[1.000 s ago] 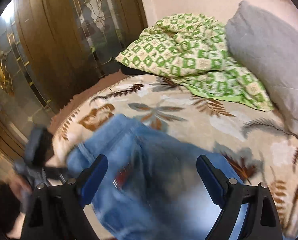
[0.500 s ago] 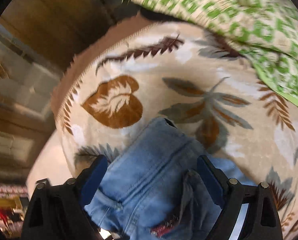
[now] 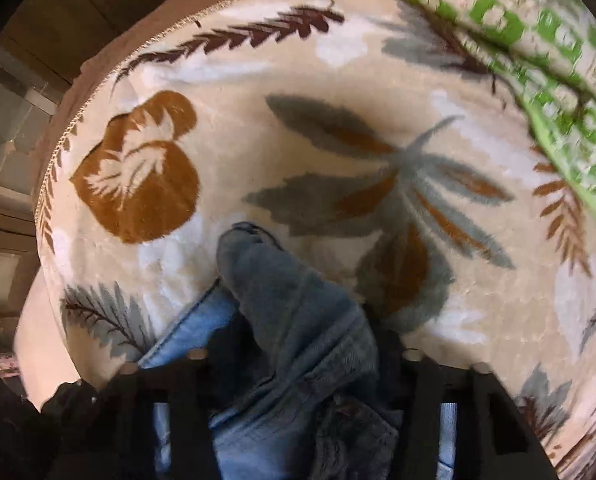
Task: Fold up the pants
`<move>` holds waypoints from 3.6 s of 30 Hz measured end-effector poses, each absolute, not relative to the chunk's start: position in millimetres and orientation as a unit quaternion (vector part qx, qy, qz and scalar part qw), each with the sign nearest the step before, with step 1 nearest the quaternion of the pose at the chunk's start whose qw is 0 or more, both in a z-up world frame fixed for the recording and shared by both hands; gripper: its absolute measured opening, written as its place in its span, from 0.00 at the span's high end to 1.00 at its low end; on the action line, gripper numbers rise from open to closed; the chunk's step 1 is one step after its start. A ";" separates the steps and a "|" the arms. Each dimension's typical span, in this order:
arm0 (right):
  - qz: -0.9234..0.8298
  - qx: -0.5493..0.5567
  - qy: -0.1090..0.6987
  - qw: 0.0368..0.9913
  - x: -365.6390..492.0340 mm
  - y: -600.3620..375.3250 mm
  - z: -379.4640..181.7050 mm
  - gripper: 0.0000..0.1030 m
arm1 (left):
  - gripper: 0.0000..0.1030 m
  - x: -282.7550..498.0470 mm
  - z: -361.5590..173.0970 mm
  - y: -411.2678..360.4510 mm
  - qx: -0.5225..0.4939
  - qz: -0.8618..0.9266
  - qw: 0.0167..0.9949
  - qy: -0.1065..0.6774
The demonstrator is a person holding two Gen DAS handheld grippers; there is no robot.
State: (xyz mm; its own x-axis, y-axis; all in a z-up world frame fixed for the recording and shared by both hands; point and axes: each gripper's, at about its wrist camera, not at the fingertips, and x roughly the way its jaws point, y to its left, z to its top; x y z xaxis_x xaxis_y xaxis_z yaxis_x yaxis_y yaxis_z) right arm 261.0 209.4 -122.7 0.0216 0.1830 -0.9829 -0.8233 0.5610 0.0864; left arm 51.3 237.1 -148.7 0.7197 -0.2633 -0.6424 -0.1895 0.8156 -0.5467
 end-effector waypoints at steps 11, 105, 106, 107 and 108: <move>0.397 -0.277 0.520 0.704 232.4 189.2 -82.8 0.75 | 0.66 48.4 -120.0 226.4 -0.236 -0.020 0.911 0.338; -0.031 0.330 0.381 0.863 8.3 -311.2 -143.7 0.10 | 0.00 199.3 -19.4 -175.3 0.285 -0.438 0.754 0.397; -0.034 0.330 0.379 0.864 10.6 -311.0 -143.3 0.11 | 0.00 202.1 -22.4 -176.5 0.284 -0.438 0.754 0.399; -0.036 0.326 0.378 0.866 13.5 -310.1 -142.4 0.15 | 0.00 204.3 -25.2 -177.6 0.285 -0.437 0.753 0.401; -0.038 0.321 0.378 0.868 16.1 -309.3 -141.2 0.20 | 0.00 206.0 -27.5 -178.1 0.285 -0.436 0.752 0.403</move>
